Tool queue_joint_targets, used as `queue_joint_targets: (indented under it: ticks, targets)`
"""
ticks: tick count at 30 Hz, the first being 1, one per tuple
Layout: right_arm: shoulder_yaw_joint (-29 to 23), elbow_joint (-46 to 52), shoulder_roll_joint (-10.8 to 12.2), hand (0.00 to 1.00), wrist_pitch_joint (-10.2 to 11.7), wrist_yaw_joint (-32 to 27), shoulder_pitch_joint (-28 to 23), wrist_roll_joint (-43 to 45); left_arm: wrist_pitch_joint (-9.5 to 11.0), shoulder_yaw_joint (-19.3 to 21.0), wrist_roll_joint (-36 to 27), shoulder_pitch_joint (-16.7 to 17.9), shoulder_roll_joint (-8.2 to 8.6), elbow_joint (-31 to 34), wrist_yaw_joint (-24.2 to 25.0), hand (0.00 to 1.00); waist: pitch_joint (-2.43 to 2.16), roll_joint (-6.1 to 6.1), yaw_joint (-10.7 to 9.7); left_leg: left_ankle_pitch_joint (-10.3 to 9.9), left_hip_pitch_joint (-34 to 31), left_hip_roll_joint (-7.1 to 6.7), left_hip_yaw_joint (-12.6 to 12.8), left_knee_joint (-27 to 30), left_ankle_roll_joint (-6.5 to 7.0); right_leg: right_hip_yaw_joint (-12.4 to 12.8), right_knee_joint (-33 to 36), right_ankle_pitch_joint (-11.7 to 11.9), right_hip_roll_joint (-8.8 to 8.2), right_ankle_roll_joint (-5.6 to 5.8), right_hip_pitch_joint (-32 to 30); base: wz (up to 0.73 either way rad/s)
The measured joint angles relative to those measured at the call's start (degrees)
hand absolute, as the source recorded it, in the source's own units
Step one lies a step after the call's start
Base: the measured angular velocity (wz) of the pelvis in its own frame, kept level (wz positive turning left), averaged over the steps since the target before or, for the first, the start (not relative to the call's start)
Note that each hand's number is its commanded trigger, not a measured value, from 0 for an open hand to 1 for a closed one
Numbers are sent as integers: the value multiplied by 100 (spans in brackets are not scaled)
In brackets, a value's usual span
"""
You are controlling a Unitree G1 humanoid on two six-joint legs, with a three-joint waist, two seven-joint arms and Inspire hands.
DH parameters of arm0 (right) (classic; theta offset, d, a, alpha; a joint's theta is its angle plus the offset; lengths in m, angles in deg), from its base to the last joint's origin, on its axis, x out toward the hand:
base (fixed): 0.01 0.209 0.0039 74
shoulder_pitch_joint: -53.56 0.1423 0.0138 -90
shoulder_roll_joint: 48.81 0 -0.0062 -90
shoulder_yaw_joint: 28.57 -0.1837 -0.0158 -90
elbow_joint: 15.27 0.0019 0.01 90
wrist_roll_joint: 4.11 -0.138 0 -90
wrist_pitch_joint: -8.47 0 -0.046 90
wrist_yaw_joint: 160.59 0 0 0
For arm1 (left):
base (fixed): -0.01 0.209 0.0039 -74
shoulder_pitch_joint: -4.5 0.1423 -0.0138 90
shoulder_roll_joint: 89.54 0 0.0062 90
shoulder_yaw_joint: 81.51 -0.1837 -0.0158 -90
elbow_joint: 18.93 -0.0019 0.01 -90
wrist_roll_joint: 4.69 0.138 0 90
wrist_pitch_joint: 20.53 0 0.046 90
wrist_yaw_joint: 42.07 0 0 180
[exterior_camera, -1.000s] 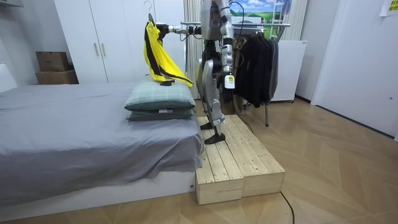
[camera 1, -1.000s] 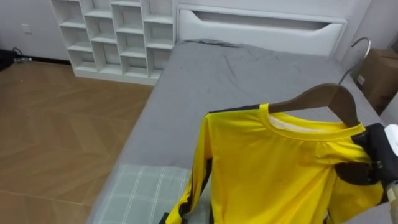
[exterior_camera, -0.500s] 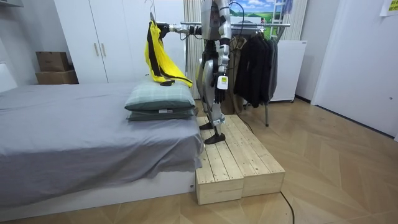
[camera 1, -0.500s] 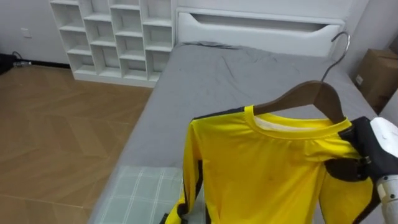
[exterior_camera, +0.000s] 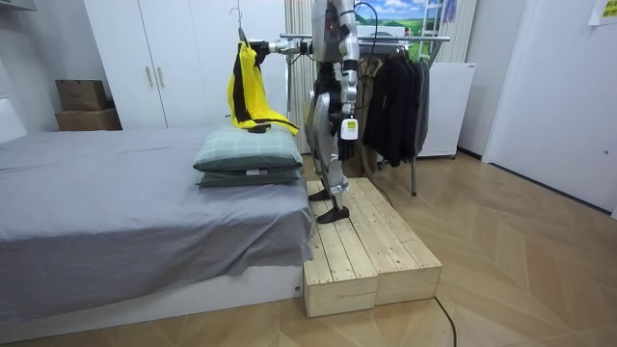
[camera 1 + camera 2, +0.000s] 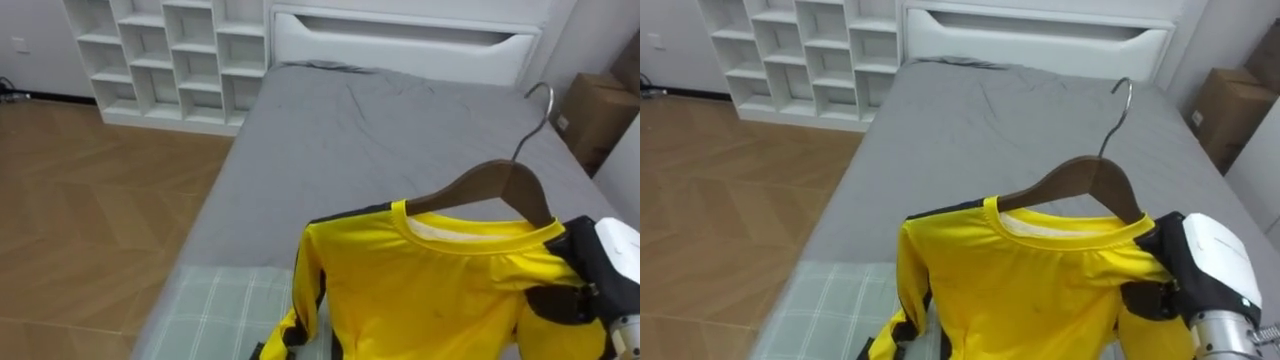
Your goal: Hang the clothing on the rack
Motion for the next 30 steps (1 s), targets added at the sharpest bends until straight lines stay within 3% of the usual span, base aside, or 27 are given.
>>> queue_joint_targets:
  ticks: [5, 7, 10, 11, 12, 13, 14, 16, 17, 21, 24, 25, 26, 27, 29, 30]
  targets:
    - [1, -31, 65, 100, 84, 1, -110, -38, -147, -103, 319, -140, -127, 0, 1, 0, 4, -52, -127, -99, 85, 156, 570, 72, 9, 75, 207, 27, 24, -15, -290, -59]
    - [21, -38, 69, 100, 84, 8, -119, -155, -148, -165, 300, -246, -143, -1, -1, 0, 26, -2, -140, -209, 99, 235, 958, 204, 5, 60, 219, 143, 86, -46, -425, -107]
    - [139, -59, 126, 100, 67, 21, -94, -307, -144, -190, 304, -492, -216, 29, -25, 0, 50, 83, -104, -291, 152, 477, 1858, 182, -8, -408, 154, 466, 193, -217, -616, -151]
    - [246, -57, 131, 100, 25, 32, -68, -250, -145, -219, 297, -558, -249, 53, -27, 0, 95, 189, -6, -350, 222, 595, 2322, 204, -15, -739, 350, 444, 137, -281, -703, -133]
    - [292, -59, 132, 100, 8, 43, -75, -223, -152, -267, 295, -598, -264, 63, -28, 0, 101, 199, 2, -370, 298, 634, 2588, 230, -27, -981, 586, 326, 68, -277, -710, -151]
    - [376, -60, 132, 100, -37, 44, -69, -145, -190, -412, 296, -672, -302, 98, -30, 0, 78, 184, 19, -408, 419, 628, 2984, 222, -53, -1227, 996, 41, -105, -240, -692, -136]
    - [476, -133, 133, 100, -55, 44, 35, -133, -286, -503, 296, -709, -322, 129, -38, 0, 68, 153, 65, -438, 506, 610, 3289, 242, -87, -1275, 1279, -168, -245, -167, -678, -131]
    - [680, -207, 144, 100, -64, 41, 174, -205, -438, -576, 297, -787, -339, 136, -42, 0, 72, 128, 25, -476, 551, 632, 3492, 427, -147, -1177, 1193, -260, -266, -87, -670, -88]
    - [737, -207, 145, 100, -60, 42, 199, -266, -531, -611, 302, -835, -337, 137, -42, 0, 74, 134, -35, -501, 545, 635, 3507, 512, -178, -1138, 1038, -301, -238, -157, -685, -49]
    - [786, -209, 173, 100, -122, 54, 204, -528, -620, -655, 307, -817, -336, 146, -41, 0, 110, 210, -173, -521, 515, 707, 3505, 644, -212, -1014, 946, -299, -128, -254, -707, -17]
    - [831, -192, 297, 100, -122, 150, 361, -522, -752, -653, 359, -827, -339, 255, -41, 0, 76, 287, -189, -686, 321, 964, 3488, 1109, -246, -896, 1004, -296, 16, -341, -844, -22]
    - [859, -192, 318, 100, -116, 204, 435, -519, -800, -624, 443, -826, -340, 275, -40, 0, 67, 314, -176, -714, 283, 1037, 3345, 1254, -258, -838, 1019, -283, 63, -379, -877, -44]
    - [902, -200, 319, 100, -116, 247, 523, -523, -856, -640, 463, -819, -338, 274, -42, 0, 79, 343, -153, -731, 236, 1020, 2801, 1357, -256, -694, 1044, -278, 137, -411, -889, -55]
    - [922, -201, 320, 100, -111, 266, 562, -522, -898, -642, 491, -808, -333, 274, -46, 0, 84, 356, -119, -730, 217, 972, 2438, 1417, -254, -579, 1066, -275, 177, -421, -898, -79]
    - [1085, -202, 310, 100, -94, 256, 706, -576, -1013, -670, 527, -665, -264, 273, -91, 0, 72, 442, -101, -711, 111, 629, 760, 1500, -163, -52, 1073, -233, 342, -451, -896, -105]
    - [1144, -202, 309, 100, -94, 249, 737, -581, -1026, -668, 528, -625, -242, 271, -103, 0, 69, 453, -86, -707, 88, 525, 393, 1458, -106, 114, 1060, -206, 379, -460, -927, -130]
